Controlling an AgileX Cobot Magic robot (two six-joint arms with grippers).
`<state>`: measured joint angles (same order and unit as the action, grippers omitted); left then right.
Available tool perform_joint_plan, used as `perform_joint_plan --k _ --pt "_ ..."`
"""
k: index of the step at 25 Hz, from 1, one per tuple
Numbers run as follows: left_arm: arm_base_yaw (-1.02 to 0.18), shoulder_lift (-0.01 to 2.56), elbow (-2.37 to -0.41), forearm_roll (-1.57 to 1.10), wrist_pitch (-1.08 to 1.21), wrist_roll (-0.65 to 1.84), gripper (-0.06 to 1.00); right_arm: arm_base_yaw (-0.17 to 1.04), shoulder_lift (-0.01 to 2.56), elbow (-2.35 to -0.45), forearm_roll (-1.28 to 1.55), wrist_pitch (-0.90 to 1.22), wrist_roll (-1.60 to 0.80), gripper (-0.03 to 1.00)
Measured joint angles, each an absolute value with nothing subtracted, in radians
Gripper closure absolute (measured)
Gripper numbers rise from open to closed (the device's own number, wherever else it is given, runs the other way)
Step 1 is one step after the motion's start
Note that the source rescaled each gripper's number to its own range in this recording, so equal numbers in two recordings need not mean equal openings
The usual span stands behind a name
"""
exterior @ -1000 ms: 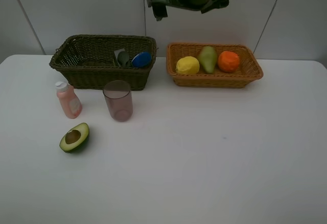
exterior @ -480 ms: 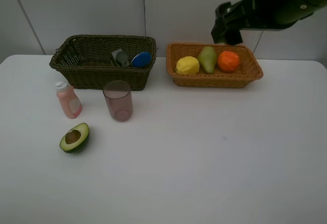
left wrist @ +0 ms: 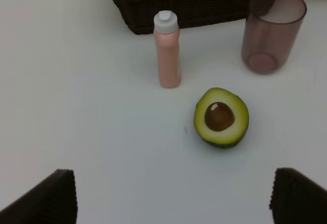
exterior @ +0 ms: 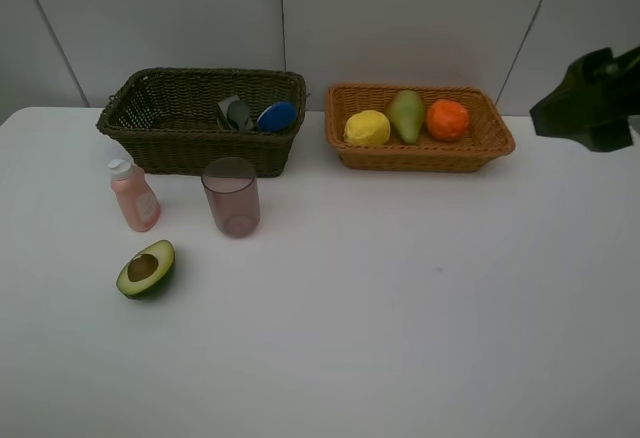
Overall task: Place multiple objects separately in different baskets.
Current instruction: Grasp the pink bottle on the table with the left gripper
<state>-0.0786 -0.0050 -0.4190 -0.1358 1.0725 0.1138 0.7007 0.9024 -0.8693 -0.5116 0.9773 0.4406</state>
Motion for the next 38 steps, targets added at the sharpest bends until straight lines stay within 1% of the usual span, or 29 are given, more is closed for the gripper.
perform_joint_plan --k 5,7,12,15,18,24,33,38 --pt "-0.079 -0.005 -0.419 -0.136 1.072 0.114 -0.05 0.701 0.759 -0.828 -0.404 1.088 0.396 -0.03" --pt "-0.079 -0.005 -0.419 -0.136 1.072 0.114 -0.05 0.701 0.695 -0.791 -0.347 1.098 0.319 -0.03" --pt "-0.079 -0.005 -0.419 -0.136 1.072 0.114 -0.05 0.701 0.534 -0.691 -0.163 1.078 0.038 -0.03" --pt "-0.079 -0.005 -0.419 -0.136 1.072 0.114 -0.05 0.683 0.460 -0.645 -0.135 1.074 0.011 -0.03" --pt "-0.079 -0.005 -0.419 -0.136 1.072 0.114 -0.05 0.618 0.411 -0.613 -0.101 1.068 0.019 -0.03" --pt "-0.079 -0.005 -0.419 -0.136 1.072 0.114 -0.05 0.441 0.296 -0.550 -0.023 1.035 0.025 -0.03" --pt "-0.079 -0.005 -0.419 -0.136 1.072 0.114 -0.05 0.276 0.020 -0.520 -0.027 1.034 0.025 -0.03" --pt "-0.079 -0.005 -0.419 -0.136 1.072 0.114 -0.05 0.178 -0.003 -0.521 -0.014 1.036 0.000 -0.03"
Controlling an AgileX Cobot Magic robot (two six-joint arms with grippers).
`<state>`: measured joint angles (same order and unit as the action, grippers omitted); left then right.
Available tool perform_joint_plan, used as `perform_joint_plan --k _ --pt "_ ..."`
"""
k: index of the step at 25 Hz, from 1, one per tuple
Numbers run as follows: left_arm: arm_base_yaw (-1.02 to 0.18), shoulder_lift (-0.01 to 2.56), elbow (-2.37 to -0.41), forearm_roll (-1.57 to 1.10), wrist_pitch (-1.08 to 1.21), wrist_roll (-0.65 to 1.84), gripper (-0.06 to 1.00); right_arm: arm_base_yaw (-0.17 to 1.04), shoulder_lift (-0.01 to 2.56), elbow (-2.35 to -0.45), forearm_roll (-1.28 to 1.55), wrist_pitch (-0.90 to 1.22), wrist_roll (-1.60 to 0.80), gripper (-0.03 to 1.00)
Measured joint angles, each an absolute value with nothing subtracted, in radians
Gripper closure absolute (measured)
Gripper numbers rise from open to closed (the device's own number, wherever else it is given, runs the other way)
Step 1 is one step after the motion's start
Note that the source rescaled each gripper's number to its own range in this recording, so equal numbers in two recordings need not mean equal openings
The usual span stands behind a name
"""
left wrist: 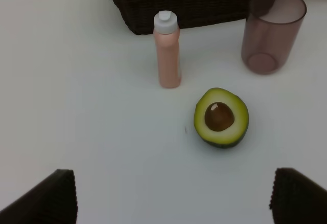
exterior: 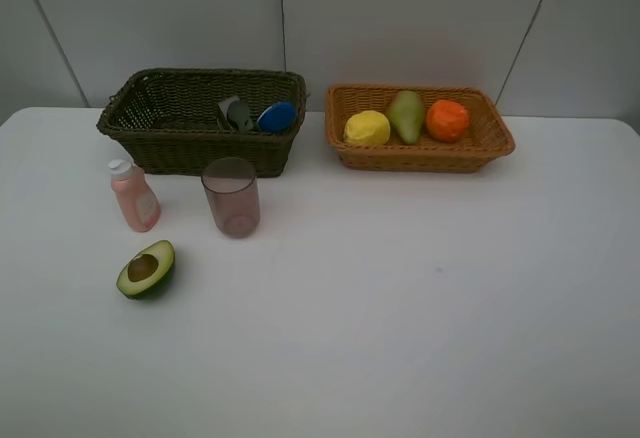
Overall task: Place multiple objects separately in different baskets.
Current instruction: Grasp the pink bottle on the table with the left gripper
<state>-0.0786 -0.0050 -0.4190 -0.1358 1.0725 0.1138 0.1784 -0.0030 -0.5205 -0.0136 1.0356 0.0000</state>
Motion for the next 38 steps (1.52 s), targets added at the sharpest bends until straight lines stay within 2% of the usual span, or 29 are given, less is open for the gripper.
perform_joint_plan --k 38 --pt "-0.079 -0.005 -0.419 -0.136 1.072 0.114 -0.05 0.171 -0.003 -0.521 -0.009 1.036 0.000 -0.03"
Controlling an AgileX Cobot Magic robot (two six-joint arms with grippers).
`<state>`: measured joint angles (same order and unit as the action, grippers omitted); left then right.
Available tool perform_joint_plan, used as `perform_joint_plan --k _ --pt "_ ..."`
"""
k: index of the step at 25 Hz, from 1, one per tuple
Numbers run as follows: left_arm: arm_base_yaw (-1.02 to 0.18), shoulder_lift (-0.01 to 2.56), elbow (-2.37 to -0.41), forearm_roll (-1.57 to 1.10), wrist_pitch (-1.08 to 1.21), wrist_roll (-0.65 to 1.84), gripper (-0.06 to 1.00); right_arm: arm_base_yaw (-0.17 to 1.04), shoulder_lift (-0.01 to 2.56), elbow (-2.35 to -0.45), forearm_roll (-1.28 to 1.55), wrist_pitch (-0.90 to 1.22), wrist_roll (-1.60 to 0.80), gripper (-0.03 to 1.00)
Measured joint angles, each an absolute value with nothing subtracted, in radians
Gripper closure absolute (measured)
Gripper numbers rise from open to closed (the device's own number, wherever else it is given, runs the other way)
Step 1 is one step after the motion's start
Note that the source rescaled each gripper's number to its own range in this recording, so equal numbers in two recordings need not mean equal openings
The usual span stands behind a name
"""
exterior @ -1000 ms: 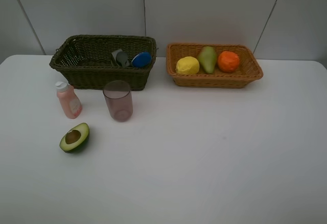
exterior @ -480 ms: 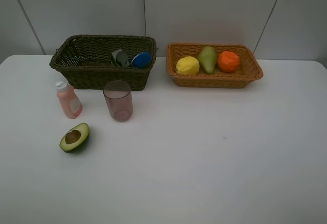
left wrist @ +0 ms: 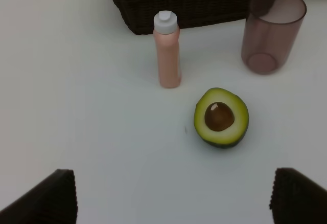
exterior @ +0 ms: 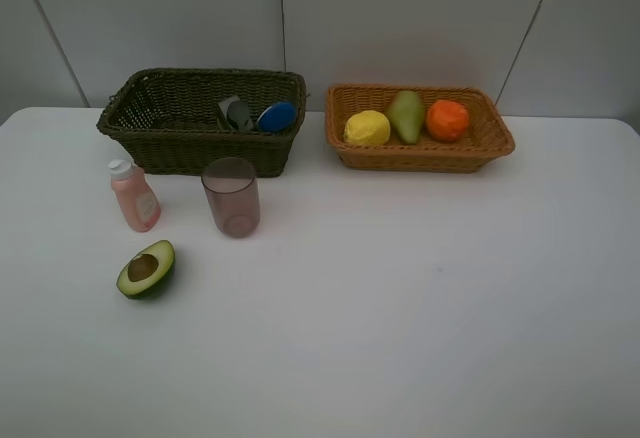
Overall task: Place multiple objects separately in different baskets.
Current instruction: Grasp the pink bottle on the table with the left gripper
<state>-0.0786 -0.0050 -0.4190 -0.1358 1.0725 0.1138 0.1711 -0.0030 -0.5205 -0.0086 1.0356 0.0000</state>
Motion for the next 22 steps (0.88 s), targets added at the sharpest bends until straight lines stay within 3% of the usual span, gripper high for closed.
perform_joint_plan --k 22 --pt "-0.079 0.038 -0.419 -0.138 1.072 0.114 -0.05 0.171 -0.003 -0.521 -0.009 1.036 0.000 -0.03"
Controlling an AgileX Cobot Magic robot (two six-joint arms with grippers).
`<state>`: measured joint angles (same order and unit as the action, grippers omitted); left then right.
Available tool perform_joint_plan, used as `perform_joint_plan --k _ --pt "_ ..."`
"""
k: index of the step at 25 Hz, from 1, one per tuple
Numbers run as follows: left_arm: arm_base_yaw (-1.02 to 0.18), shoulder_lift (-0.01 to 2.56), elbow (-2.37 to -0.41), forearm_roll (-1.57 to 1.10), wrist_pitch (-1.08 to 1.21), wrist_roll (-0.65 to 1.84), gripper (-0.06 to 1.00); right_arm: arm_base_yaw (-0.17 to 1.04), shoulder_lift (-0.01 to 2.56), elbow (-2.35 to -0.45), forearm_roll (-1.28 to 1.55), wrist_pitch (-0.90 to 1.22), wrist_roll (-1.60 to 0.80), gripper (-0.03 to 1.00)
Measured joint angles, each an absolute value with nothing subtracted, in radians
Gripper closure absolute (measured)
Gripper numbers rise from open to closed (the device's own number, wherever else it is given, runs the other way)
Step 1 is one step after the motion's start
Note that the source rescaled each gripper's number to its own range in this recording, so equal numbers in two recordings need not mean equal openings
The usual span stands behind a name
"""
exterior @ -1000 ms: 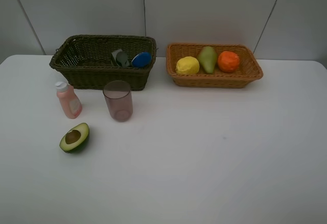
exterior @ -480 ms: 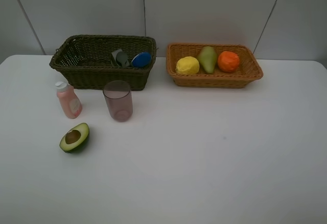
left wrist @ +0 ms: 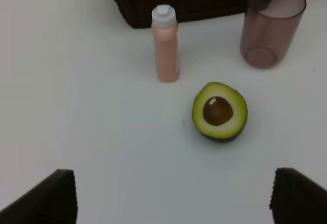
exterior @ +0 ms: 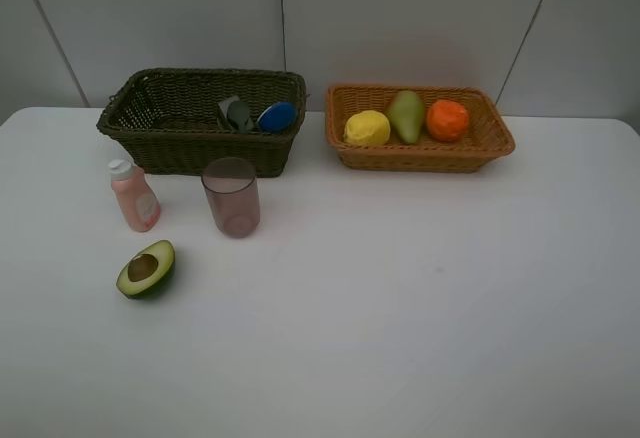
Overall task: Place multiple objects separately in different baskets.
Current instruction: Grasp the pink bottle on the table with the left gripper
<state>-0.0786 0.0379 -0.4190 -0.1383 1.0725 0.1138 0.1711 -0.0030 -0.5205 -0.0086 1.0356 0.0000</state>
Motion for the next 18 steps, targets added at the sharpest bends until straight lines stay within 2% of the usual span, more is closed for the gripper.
perform_joint_plan --k 18 --pt "-0.079 0.503 -0.588 -0.279 0.994 0.114 -0.05 0.171 -0.003 -0.521 -0.009 1.036 0.000 -0.03"
